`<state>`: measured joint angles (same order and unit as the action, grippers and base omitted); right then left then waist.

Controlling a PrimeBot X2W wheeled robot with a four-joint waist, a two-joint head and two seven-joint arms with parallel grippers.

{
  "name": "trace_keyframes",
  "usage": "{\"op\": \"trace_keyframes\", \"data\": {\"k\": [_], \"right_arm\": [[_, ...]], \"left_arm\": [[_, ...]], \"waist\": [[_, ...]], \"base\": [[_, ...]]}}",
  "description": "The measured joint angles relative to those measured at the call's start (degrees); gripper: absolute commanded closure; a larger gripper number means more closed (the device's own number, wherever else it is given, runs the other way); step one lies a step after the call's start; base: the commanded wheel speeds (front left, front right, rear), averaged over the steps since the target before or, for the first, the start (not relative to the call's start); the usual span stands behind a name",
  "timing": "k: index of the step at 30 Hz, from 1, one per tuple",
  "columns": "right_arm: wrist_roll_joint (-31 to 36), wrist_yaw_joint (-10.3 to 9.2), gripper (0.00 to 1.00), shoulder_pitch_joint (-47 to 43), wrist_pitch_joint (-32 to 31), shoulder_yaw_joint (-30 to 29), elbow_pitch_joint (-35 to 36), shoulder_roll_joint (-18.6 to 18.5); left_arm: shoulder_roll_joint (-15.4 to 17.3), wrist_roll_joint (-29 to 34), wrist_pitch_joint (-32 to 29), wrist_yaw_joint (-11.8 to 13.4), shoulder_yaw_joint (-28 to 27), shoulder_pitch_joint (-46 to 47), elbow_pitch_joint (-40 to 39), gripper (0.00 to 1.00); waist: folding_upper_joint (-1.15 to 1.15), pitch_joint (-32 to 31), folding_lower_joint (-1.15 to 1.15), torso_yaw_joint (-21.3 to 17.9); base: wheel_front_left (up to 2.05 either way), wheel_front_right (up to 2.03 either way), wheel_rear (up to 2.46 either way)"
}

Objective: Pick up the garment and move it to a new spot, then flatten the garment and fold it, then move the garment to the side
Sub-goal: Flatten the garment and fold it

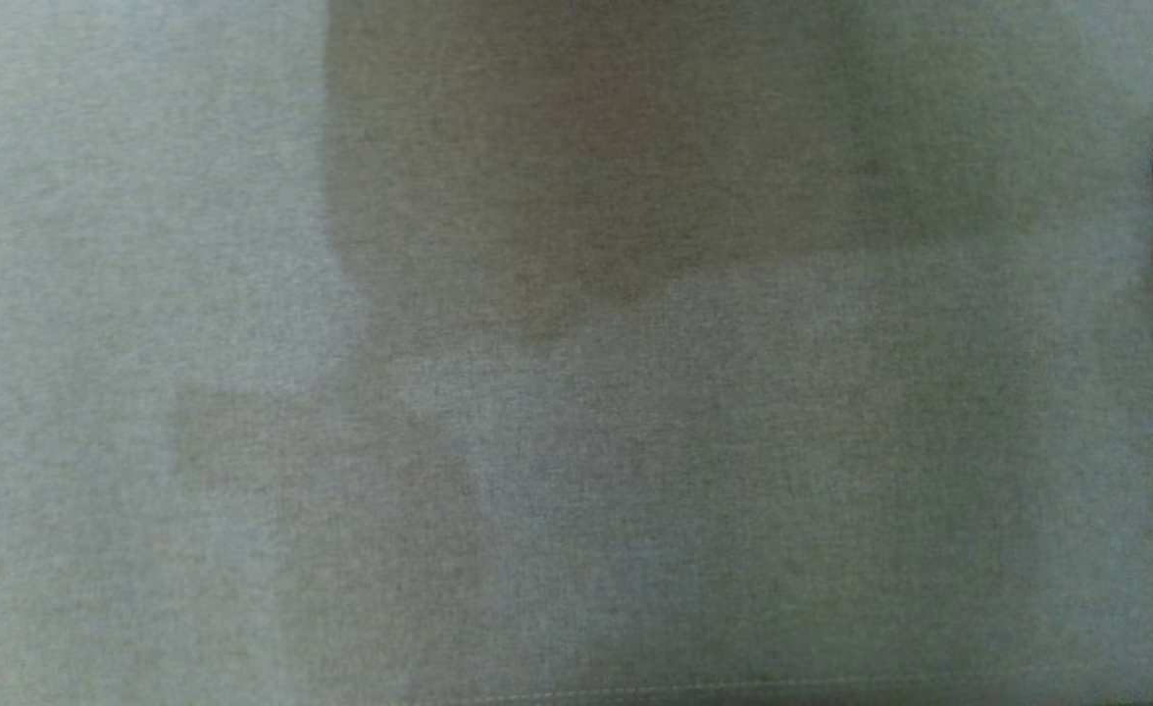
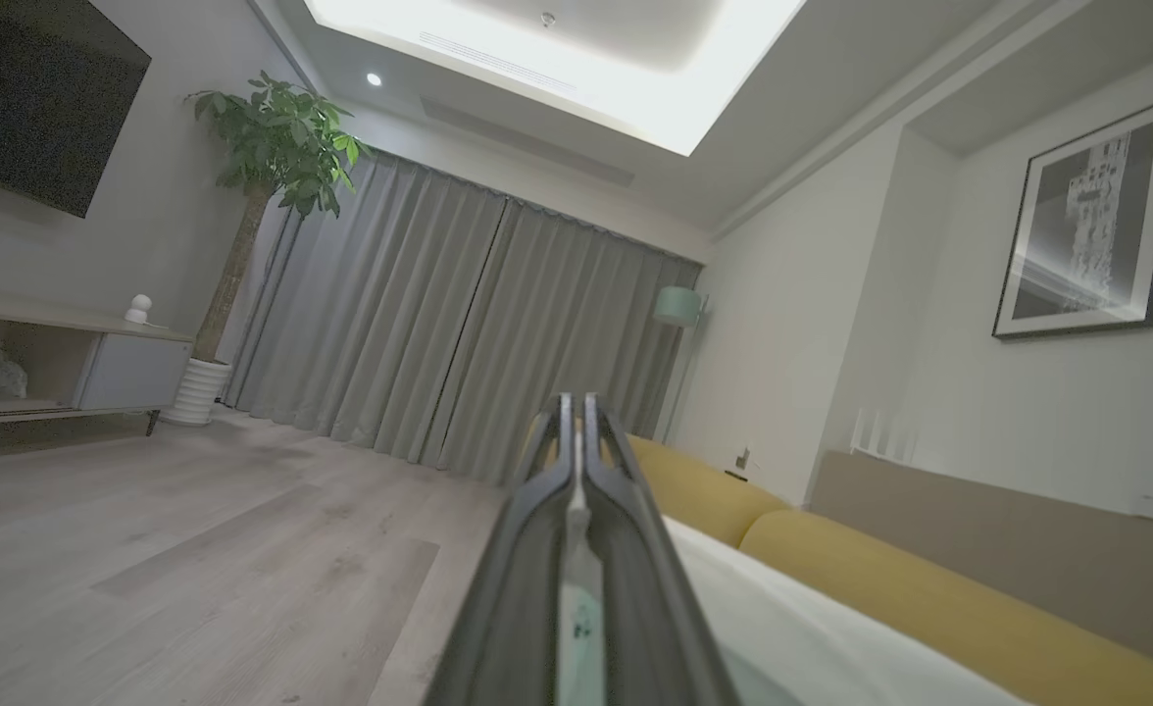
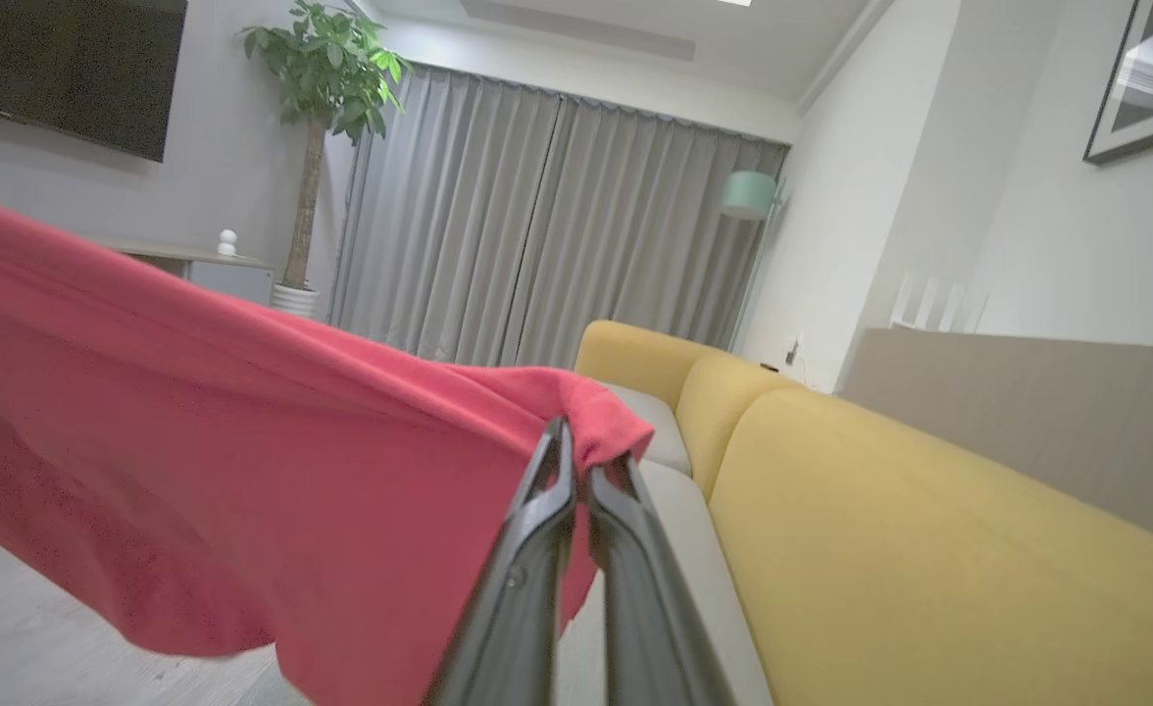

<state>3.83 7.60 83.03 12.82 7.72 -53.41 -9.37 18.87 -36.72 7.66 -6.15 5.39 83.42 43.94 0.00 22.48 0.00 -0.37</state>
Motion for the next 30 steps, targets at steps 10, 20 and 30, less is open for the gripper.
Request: {"op": "trace_keyframes", "data": {"k": [10,20,30], "right_arm": [[0.19,0.0,1.0,-12.72,0.99,3.46,-12.16,-2.07],[-10.33,0.0,1.0,-23.8,-5.84,18.29,-19.31,-2.25],[-31.12,0.0,1.0,-36.49,-18.37,39.55,-4.48,-11.56]], "left_arm": [[-0.6,0.46,1.08,-1.43,12.46,-17.96,1.82,1.0],[5.64,-2.48,3.25,-1.44,22.49,-42.47,-6.24,1.0],[14.14,-0.6,-4.86,-1.44,30.87,-57.87,-20.69,1.0]], "waist": [[0.0,-3.54,0.0,1.7],[0.0,-10.76,-0.02,2.36],[0.01,-17.46,-0.01,2.93]], "base": [[0.0,0.0,0.0],[0.0,0.0,0.0],[0.0,0.0,0.0]]}}
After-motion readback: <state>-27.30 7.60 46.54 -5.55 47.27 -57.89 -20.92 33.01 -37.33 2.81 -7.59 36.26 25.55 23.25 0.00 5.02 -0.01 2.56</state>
